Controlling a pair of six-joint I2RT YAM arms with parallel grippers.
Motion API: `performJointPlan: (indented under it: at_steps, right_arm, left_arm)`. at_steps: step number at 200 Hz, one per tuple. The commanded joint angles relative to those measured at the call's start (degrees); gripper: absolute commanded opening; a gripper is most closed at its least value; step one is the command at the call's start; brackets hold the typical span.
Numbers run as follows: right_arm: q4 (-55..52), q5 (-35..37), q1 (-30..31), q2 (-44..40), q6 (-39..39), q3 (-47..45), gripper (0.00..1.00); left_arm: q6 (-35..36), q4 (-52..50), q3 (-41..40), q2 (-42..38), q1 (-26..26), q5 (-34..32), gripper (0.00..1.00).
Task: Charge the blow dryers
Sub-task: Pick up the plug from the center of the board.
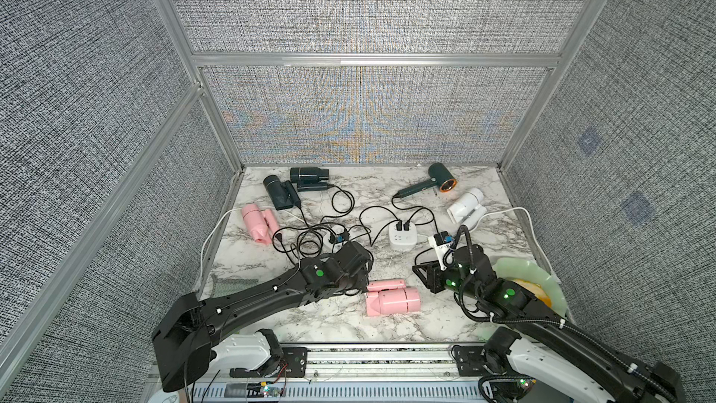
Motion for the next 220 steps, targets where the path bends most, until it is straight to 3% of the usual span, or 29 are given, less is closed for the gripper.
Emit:
performJointPlan:
  at_steps: [1,67,112,199,220]
  right_arm:
    - [2.7,-5.1,0.1,1.1,3.9,0.7,0.36]
    - [8.8,-15.5,0.1,7.7,7.7,3.7,0.33]
    - [13.0,-16.4,0.8,15.6,8.6,8.2,0.33]
    - [6.4,-3.8,3.9,18.0,2.3,13.0,0.38]
    - [7.1,-3.7,4.1,17.7,1.8,12.6,0.39]
  left_arm:
    - [7.3,3.4,0.9,-1.0,0.7,-2.7,0.05]
    - [18.0,19.1,-5.7,-7.9,5.9,-2.4,0.05]
    - [23.0,23.6,-2.6,-4.8,6.8,-0.4,0.05]
    - [23.4,29.4,1.2,2.0,7.7,2.5,0.05]
    - [23.6,30.5,1.3,2.5,7.8,2.9,0.05]
